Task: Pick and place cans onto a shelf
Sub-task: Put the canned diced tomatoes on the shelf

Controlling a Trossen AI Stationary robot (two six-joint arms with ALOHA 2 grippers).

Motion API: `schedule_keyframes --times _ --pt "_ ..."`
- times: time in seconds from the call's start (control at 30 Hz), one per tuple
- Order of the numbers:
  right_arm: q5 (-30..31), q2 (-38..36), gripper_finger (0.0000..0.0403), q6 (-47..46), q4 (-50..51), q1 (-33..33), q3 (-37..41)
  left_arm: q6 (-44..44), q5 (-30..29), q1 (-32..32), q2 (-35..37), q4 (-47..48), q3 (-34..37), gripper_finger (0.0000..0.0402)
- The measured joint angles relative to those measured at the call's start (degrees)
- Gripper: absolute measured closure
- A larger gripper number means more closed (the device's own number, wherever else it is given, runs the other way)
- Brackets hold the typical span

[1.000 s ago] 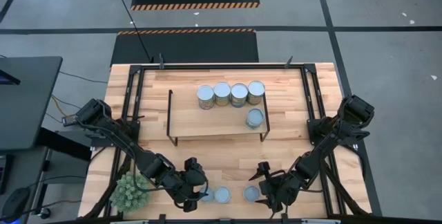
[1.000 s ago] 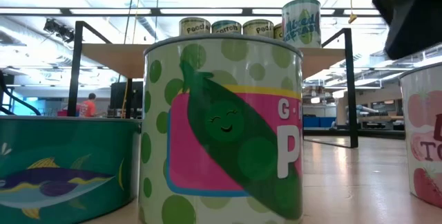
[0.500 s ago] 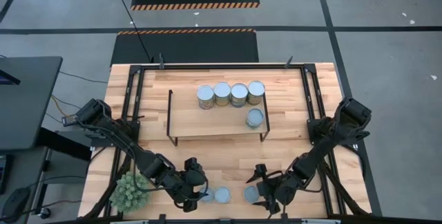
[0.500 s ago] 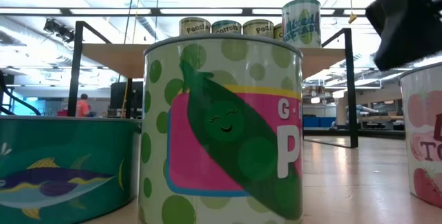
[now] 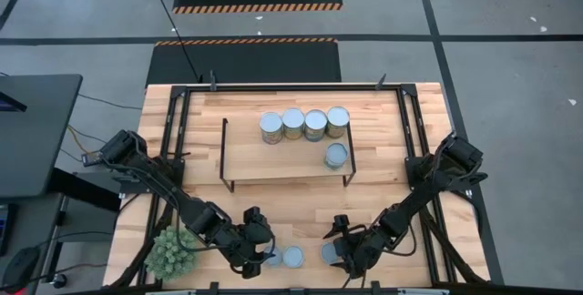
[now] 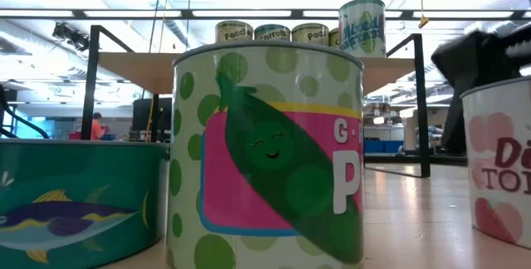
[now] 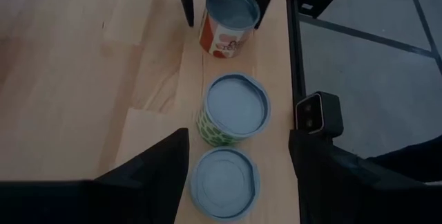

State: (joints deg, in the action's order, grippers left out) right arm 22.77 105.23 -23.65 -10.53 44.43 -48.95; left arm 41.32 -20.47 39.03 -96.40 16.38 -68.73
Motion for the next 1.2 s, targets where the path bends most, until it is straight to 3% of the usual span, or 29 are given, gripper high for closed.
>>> schedule_keyframes --times 0.5,0.77,0.9,1.0,1.2 --pt "-2.50 -0.20 0.0105 3.03 -0.13 -2.98 -0.62 0.04 -0.02 -0.08 0.06 -0.24 0.00 0.0147" --pt "-4.75 -4.74 0.0105 7.69 6.25 -8.95 -7.14 -0.31 0.41 -2.30 4.40 0.96 0.04 0.0147" --pt "-1.73 -5.64 0.0106 10.39 17.58 -12.53 -14.70 -0.44 0.37 -3.94 6.88 5.81 0.02 0.0148" --pt "2.83 -5.59 0.0106 5.80 25.76 -15.60 -20.61 -0.44 0.46 -5.28 8.02 9.36 0.04 0.0148" --pt "9.85 -5.59 0.0106 -1.85 28.93 -19.59 -27.30 -1.25 0.37 -6.96 11.60 10.10 0.04 0.0148"
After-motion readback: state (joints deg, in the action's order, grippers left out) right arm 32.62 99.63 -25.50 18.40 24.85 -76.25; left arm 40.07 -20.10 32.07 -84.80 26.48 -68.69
